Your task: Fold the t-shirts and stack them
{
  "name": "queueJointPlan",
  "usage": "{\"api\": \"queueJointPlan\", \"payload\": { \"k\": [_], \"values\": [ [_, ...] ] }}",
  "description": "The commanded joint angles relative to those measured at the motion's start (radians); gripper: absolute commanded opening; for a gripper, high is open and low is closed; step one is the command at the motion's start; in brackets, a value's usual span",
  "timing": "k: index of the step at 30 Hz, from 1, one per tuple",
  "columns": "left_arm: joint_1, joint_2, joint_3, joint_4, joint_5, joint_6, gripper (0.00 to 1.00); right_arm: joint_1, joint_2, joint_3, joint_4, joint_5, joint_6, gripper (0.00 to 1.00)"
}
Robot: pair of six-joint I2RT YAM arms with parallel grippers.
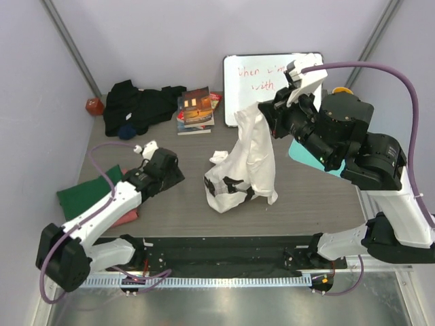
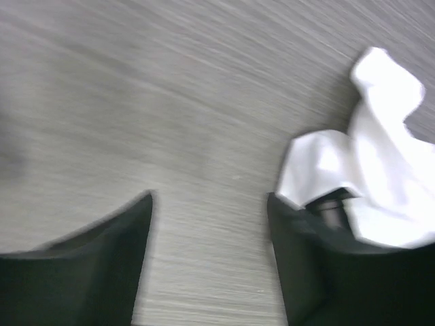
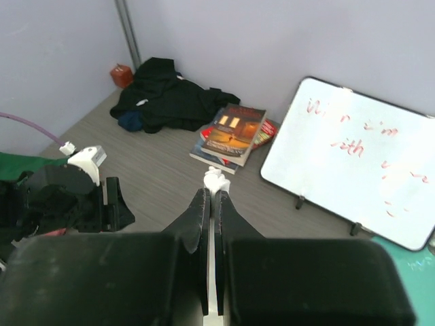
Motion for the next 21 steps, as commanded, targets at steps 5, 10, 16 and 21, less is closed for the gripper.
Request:
{"api": "queueJointPlan", "payload": {
  "k": [5, 10, 16, 21],
  "values": [
    [0.002, 0.280, 0.133, 0.182, 0.274, 0.117, 0.53, 0.004, -0.132, -0.045, 0.008, 0.123, 0.088, 0.01],
    [-0.019, 0.385, 0.158, 0.250, 0.368, 0.128, 0.72, 0.004, -0.190, -0.148, -0.006, 0.198, 0.137, 0.01],
    [-0.090, 0.474, 0.181, 0.305, 0.410, 0.120, 0.73, 0.004, -0.215, -0.232, -0.020, 0.255, 0.187, 0.01],
    [-0.133, 0.486, 0.190, 0.322, 0.413, 0.120, 0.74, 0.004, -0.224, -0.268, -0.047, 0.294, 0.223, 0.01]
  ]
}}
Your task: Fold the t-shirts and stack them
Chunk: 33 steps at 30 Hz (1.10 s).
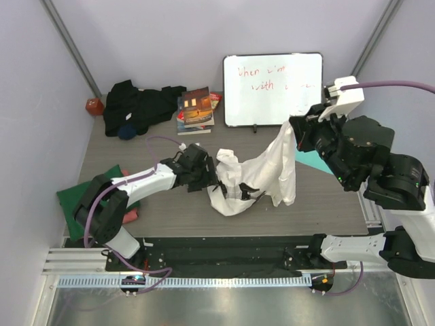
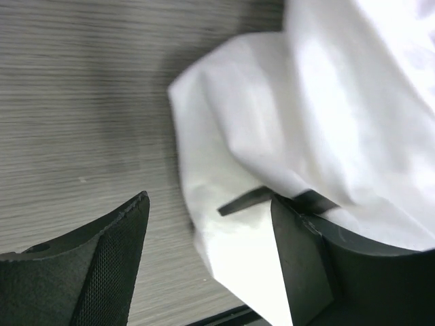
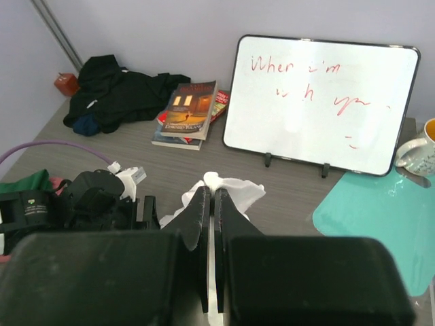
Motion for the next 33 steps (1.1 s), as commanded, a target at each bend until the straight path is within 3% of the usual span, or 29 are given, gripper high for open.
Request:
{"api": "queueJointPlan", "payload": {
  "k": [1, 7, 10, 11, 12, 16, 18, 23, 27, 33],
  "values": [
    [-0.025, 0.005, 0.037, 0.070, 0.035, 0.017, 0.74, 0.004, -0.006, -0.032, -0.002, 0.065, 0.051, 0.01],
    [-0.047, 0.138, 0.057, 0.087, 0.043, 0.016, 0.71, 0.004, -0.009, -0.029, 0.002, 0.054, 0.061, 0.01],
    [-0.057, 0.227, 0.078, 0.091, 0.049, 0.013, 0.34, 0.004, -0.008, -0.020, 0.001, 0.053, 0.056, 0.01],
    [-0.063, 0.242, 0.078, 0.094, 0.049, 0.004, 0.11, 0.004, -0.008, -0.021, 0.001, 0.054, 0.054, 0.01],
    [-0.068, 0.252, 0.074, 0.097, 0.049, -0.001, 0.01, 0.004, -0.008, -0.020, 0.001, 0.054, 0.054, 0.01],
    [-0.068, 0.200, 0.014, 0.087, -0.068, -0.035, 0.00, 0.006, -0.009, -0.044, -0.005, 0.047, 0.059, 0.01],
    [-0.068, 0.091, -0.029, 0.045, -0.147, -0.047, 0.00, 0.004, -0.017, -0.061, -0.010, 0.048, 0.067, 0.01],
    [-0.057, -0.214, -0.057, -0.224, -0.410, -0.049, 0.00, 0.004, -0.064, -0.135, -0.013, 0.091, 0.108, 0.01],
    [-0.008, -0.460, -0.023, -0.447, -0.480, -0.033, 0.00, 0.004, -0.100, -0.173, -0.027, 0.084, 0.149, 0.01],
    [0.036, -0.505, 0.094, -0.781, -0.529, -0.016, 0.00, 0.003, -0.085, -0.192, -0.122, 0.030, 0.232, 0.01]
  ]
}}
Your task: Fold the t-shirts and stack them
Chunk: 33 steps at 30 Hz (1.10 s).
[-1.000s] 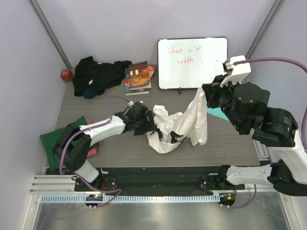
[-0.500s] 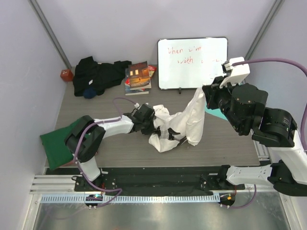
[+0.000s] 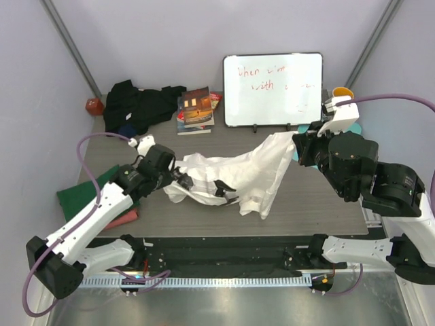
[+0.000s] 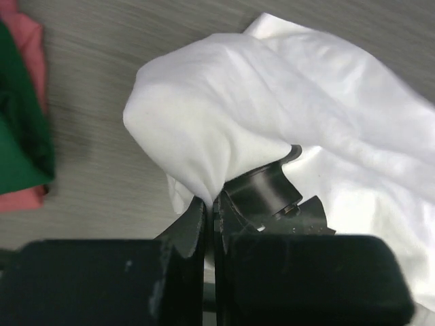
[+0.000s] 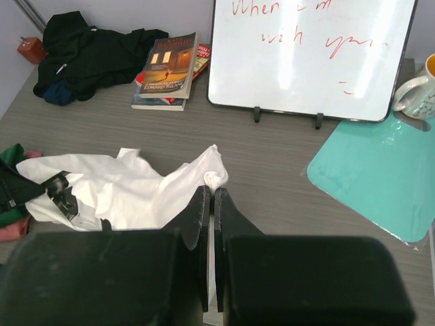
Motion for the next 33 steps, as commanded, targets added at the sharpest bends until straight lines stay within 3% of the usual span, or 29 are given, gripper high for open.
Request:
{"api": "queueJointPlan", "payload": {
  "k": [1, 3, 6, 7, 9, 10, 13, 17, 19, 22, 26, 27, 30, 32, 33],
  "values": [
    [0.006, -0.002, 0.053, -0.329, -0.093, 0.003, 0.00, 0.004, 0.003, -0.023, -0.049, -0.022, 0.095, 0.01],
    [0.008, -0.013, 0.037, -0.340, -0.060, -0.001, 0.01, 0.004, 0.003, -0.047, -0.049, -0.056, 0.107, 0.01],
    [0.006, -0.017, 0.032, -0.390, 0.023, -0.025, 0.12, 0.004, 0.009, -0.073, -0.064, -0.076, 0.138, 0.01],
    [0.008, -0.019, 0.043, -0.410, 0.034, -0.028, 0.35, 0.004, 0.012, -0.075, -0.071, -0.083, 0.147, 0.01],
    [0.008, -0.040, 0.055, -0.480, 0.026, -0.039, 0.50, 0.003, 0.015, -0.073, -0.095, -0.105, 0.161, 0.01],
    [0.006, -0.051, 0.075, -0.502, 0.005, -0.037, 0.64, 0.004, 0.015, -0.075, -0.104, -0.120, 0.171, 0.01],
    [0.008, -0.095, 0.153, -0.597, -0.055, -0.043, 0.72, 0.004, 0.026, -0.090, -0.153, -0.180, 0.197, 0.01],
    [0.008, -0.085, 0.259, -0.599, -0.150, -0.024, 0.71, 0.004, 0.052, -0.144, -0.180, -0.241, 0.256, 0.01],
    [0.009, -0.063, 0.266, -0.550, -0.139, 0.009, 0.61, 0.004, 0.060, -0.184, -0.181, -0.266, 0.276, 0.01],
    [0.011, -0.007, 0.205, -0.377, -0.048, 0.055, 0.50, 0.004, 0.057, -0.243, -0.178, -0.310, 0.331, 0.01],
    [0.009, 0.111, 0.103, -0.124, 0.083, 0.059, 0.49, 0.004, 0.029, -0.325, -0.177, -0.369, 0.391, 0.01],
    [0.009, 0.145, 0.077, -0.095, 0.158, 0.061, 0.49, 0.004, 0.014, -0.354, -0.181, -0.372, 0.424, 0.01],
    [-0.027, 0.256, 0.028, -0.007, 0.203, 0.053, 0.46, 0.004, -0.012, -0.394, -0.201, -0.407, 0.473, 0.01],
    [-0.047, 0.322, 0.007, 0.018, 0.198, 0.043, 0.40, 0.004, -0.045, -0.411, -0.210, -0.410, 0.510, 0.01],
    [-0.056, 0.342, -0.010, 0.016, 0.204, 0.042, 0.28, 0.006, -0.054, -0.420, -0.221, -0.392, 0.521, 0.01]
  ]
}}
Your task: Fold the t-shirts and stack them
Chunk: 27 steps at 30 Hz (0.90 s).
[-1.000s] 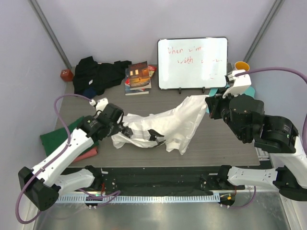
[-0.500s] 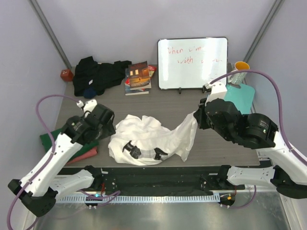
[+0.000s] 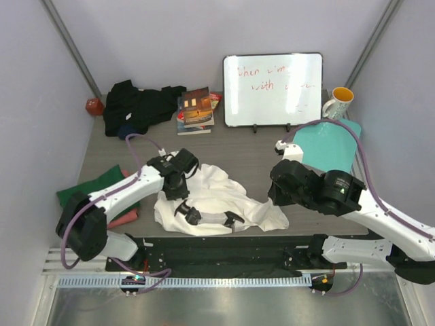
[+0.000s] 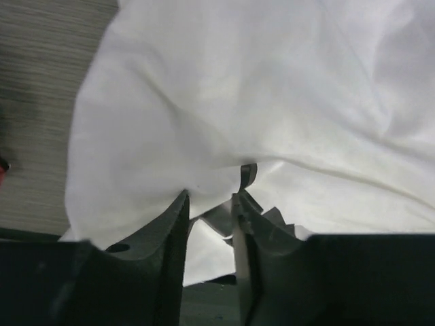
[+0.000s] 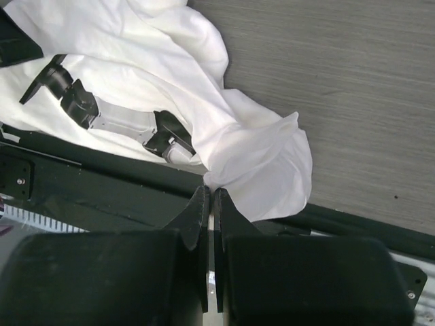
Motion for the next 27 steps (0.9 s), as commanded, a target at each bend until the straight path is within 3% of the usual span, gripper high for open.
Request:
{"api": "queueJointPlan", "payload": {
  "k": [1, 3, 10, 16, 17, 19, 20, 23, 27],
  "values": [
    [-0.039, 0.077, -0.044, 0.112, 0.082, -0.004, 0.21, 0.004, -0.094, -0.017, -0.030, 0.000, 0.123, 0.01],
    [-0.050, 0.089, -0.079, 0.091, 0.088, -0.011, 0.00, 0.004, -0.110, 0.003, -0.052, 0.023, 0.141, 0.01],
    [-0.057, -0.100, -0.191, -0.059, 0.028, -0.050, 0.00, 0.004, -0.141, 0.054, -0.074, 0.122, 0.183, 0.01],
    [-0.064, -0.220, -0.125, -0.180, 0.042, -0.094, 0.00, 0.004, -0.107, 0.083, -0.068, 0.167, 0.189, 0.01],
    [-0.063, -0.228, -0.089, -0.191, 0.015, -0.096, 0.05, 0.006, -0.107, 0.084, -0.056, 0.171, 0.184, 0.01],
    [-0.063, -0.262, -0.042, -0.204, -0.036, -0.109, 0.28, 0.006, -0.111, 0.083, -0.033, 0.179, 0.178, 0.01],
    [-0.063, -0.274, -0.027, -0.211, -0.091, -0.117, 0.61, 0.004, -0.114, 0.084, -0.027, 0.182, 0.172, 0.01],
    [-0.054, -0.302, 0.019, -0.237, -0.166, -0.143, 0.86, 0.004, -0.119, 0.086, -0.013, 0.182, 0.161, 0.01],
    [0.004, -0.216, 0.033, -0.213, -0.171, -0.105, 0.78, 0.004, -0.116, 0.086, 0.003, 0.184, 0.138, 0.01]
  ]
}}
